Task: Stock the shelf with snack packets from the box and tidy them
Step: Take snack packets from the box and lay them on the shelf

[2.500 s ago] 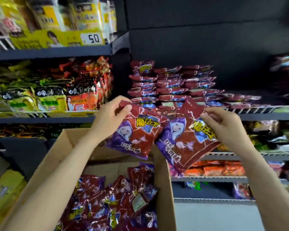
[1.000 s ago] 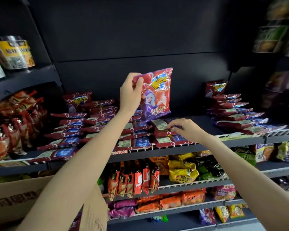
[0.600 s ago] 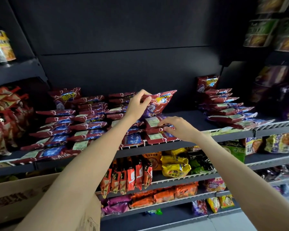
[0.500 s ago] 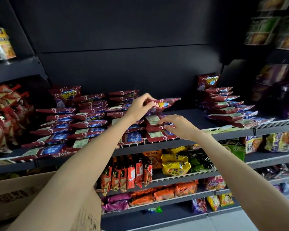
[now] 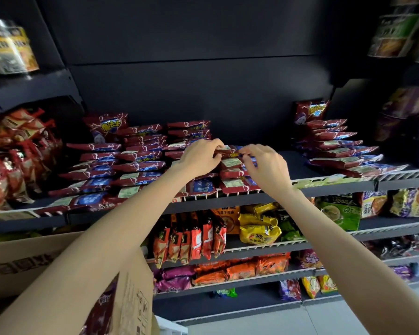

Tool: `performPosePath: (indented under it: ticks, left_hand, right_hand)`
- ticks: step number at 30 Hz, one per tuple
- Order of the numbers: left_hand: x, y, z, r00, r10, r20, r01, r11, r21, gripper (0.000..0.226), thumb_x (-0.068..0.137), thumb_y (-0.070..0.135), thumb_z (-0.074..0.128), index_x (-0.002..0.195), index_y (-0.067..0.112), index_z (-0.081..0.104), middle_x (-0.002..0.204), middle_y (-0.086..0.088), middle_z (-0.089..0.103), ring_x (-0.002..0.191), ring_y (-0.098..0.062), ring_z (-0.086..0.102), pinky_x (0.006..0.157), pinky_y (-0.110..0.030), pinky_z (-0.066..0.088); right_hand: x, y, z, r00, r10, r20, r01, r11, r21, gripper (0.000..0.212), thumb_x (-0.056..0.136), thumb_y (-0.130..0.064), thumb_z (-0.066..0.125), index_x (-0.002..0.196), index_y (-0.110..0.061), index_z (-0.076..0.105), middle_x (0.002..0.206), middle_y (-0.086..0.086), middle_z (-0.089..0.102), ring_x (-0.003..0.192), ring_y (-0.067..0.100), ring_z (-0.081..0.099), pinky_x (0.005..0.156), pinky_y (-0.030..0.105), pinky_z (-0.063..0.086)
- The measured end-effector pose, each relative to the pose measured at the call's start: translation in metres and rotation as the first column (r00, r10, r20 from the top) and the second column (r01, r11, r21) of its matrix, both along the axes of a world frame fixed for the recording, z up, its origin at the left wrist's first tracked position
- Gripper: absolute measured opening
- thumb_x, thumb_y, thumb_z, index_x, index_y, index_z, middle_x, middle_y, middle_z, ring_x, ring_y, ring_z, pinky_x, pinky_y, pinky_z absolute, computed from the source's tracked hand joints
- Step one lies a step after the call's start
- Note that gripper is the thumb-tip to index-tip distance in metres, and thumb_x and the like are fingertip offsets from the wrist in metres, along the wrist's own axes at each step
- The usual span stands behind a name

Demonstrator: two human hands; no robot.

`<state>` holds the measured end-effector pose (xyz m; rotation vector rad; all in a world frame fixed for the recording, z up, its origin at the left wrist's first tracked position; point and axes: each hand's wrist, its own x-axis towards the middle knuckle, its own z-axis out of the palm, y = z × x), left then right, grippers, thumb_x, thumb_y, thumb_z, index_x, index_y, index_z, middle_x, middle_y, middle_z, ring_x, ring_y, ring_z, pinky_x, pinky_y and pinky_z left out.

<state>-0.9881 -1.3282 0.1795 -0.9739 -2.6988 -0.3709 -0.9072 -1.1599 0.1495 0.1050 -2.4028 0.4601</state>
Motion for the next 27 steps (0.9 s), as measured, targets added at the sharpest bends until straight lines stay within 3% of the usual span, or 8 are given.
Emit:
performPosePath:
  ticks: [3,9,11,13,15,20,22,27]
  left_hand:
    - [0.022,-0.023,0.011,0.989,-0.008,-0.150,0.010,1.000,0.011,0.028,0.094,0.026,0.049,0.121,0.022,0.056,0.113,0.007,0.064,0.108,-0.015,0.055,0.073,-0.029,0.044]
    - [0.094,-0.116,0.017,0.896,-0.111,-0.429,0.173,0.979,0.108,0.016,0.088,0.025,0.056,0.091,0.021,0.071,0.073,0.013,0.068,0.067,-0.003,0.057,0.053,-0.009,0.029]
    - [0.117,-0.156,0.010,0.874,-0.106,-0.474,0.189,0.974,0.129,0.017,0.088,0.026,0.056,0.086,0.019,0.072,0.067,0.010,0.067,0.059,-0.004,0.057,0.050,-0.011,0.034]
    - [0.135,-0.201,-0.004,0.884,-0.074,-0.462,0.148,0.981,0.124,0.018,0.088,0.027,0.057,0.084,0.018,0.072,0.064,0.008,0.066,0.057,-0.007,0.059,0.048,-0.018,0.042]
    - [0.147,-0.247,-0.020,0.918,-0.032,-0.395,0.063,0.996,0.066,0.020,0.089,0.030,0.055,0.082,0.020,0.070,0.062,0.010,0.063,0.056,-0.007,0.058,0.047,-0.017,0.038]
    - [0.166,-0.361,-0.075,0.978,0.207,-0.003,-0.199,0.936,-0.292,0.022,0.091,0.045,0.047,0.096,0.033,0.064,0.077,0.016,0.065,0.067,-0.005,0.059,0.044,-0.016,0.029]
    - [0.177,-0.404,-0.105,0.958,0.275,0.082,-0.228,0.902,-0.367,0.021,0.092,0.042,0.049,0.104,0.033,0.062,0.091,0.017,0.067,0.078,-0.004,0.061,0.051,-0.018,0.039]
    - [0.210,-0.503,-0.170,0.901,0.382,0.204,-0.258,0.852,-0.456,0.029,0.091,0.038,0.051,0.117,0.026,0.059,0.115,0.007,0.064,0.100,-0.012,0.061,0.069,-0.024,0.049]
  right_hand:
    - [0.016,-0.020,0.013,0.988,-0.035,-0.151,0.026,0.998,-0.060,0.021,0.095,-0.020,0.050,0.108,-0.017,0.065,0.093,-0.002,0.068,0.081,0.016,0.062,0.057,0.025,0.043]
    - [0.058,-0.089,0.021,0.952,0.123,-0.281,-0.145,0.988,-0.058,0.024,0.095,-0.024,0.047,0.104,-0.013,0.066,0.086,-0.002,0.068,0.069,0.011,0.061,0.048,0.028,0.048]
    - [0.074,-0.124,0.016,0.934,0.244,-0.262,-0.268,0.962,-0.058,0.023,0.094,-0.025,0.048,0.101,-0.012,0.066,0.084,-0.002,0.068,0.066,0.007,0.059,0.049,0.026,0.048]
    - [0.085,-0.161,0.007,0.922,0.368,-0.122,-0.377,0.924,-0.063,0.020,0.093,-0.026,0.050,0.098,-0.015,0.065,0.079,-0.005,0.068,0.062,0.005,0.056,0.051,0.027,0.050]
    - [0.091,-0.199,-0.002,0.881,0.449,0.153,-0.445,0.894,-0.060,0.018,0.092,-0.030,0.049,0.097,-0.021,0.064,0.079,-0.006,0.067,0.066,0.013,0.062,0.058,0.034,0.053]
    - [0.091,-0.295,-0.036,0.486,0.427,0.763,-0.667,0.745,0.007,0.025,0.094,-0.039,0.049,0.115,-0.029,0.058,0.106,-0.002,0.067,0.097,0.021,0.061,0.077,0.031,0.048]
    - [0.091,-0.338,-0.060,0.420,0.365,0.831,-0.722,0.689,0.062,0.032,0.094,-0.039,0.049,0.123,-0.026,0.054,0.113,0.002,0.063,0.104,0.024,0.058,0.081,0.033,0.046]
    - [0.109,-0.431,-0.128,0.441,0.311,0.842,-0.787,0.585,0.197,0.038,0.095,-0.038,0.048,0.129,-0.021,0.050,0.123,0.009,0.058,0.111,0.029,0.056,0.077,0.036,0.045]
